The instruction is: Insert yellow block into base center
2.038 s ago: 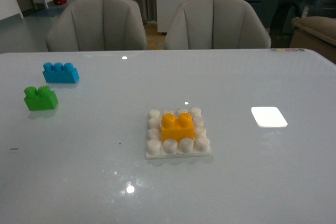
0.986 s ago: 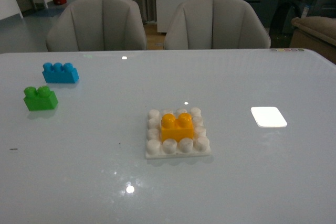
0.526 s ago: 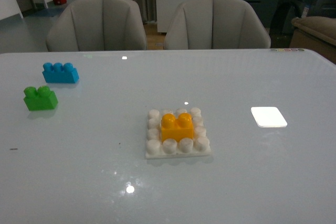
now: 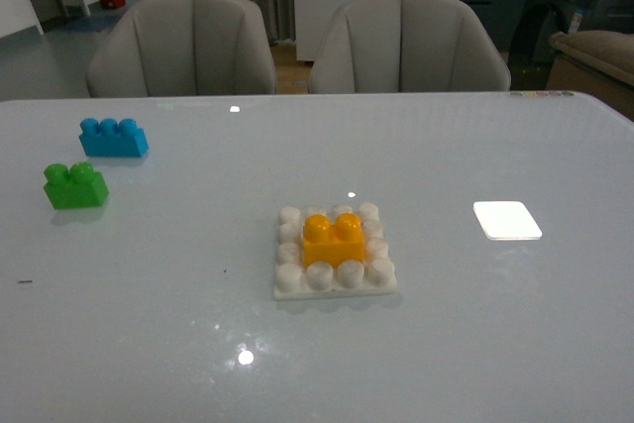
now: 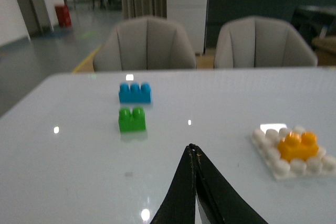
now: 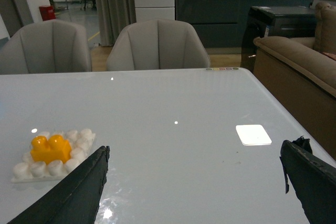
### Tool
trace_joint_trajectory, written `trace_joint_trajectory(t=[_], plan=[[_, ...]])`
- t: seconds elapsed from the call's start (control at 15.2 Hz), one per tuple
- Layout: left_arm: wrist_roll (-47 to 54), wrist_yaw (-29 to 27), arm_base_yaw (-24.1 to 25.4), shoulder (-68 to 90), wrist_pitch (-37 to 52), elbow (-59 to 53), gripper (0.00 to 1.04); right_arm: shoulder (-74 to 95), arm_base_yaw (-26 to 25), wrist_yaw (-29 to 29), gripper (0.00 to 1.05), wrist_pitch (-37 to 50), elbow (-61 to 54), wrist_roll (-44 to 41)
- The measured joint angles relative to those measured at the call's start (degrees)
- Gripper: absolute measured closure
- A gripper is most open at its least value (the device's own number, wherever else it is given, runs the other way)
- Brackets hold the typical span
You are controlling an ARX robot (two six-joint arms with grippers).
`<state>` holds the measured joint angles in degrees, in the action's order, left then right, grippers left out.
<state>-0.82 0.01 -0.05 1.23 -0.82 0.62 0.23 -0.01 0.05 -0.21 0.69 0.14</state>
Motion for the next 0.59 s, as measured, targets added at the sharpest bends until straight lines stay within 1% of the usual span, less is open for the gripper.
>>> trace_joint_trajectory(t=[0.07, 0.13, 0.59], plan=[[0.0, -0.1, 0.0, -0.7, 1.4, 0.3, 1.03, 0.0, 0.0, 0.0, 0.06, 0.0, 0.0, 0.0], [0.0, -0.1, 0.0, -0.7, 0.3, 0.0, 1.03, 0.0, 0.0, 0.0, 0.06, 0.0, 0.0, 0.0], [0.0, 0.0, 0.0, -0.7, 0.6, 0.0, 1.03, 0.0, 0.0, 0.0, 0.06, 0.0, 0.0, 0.0]])
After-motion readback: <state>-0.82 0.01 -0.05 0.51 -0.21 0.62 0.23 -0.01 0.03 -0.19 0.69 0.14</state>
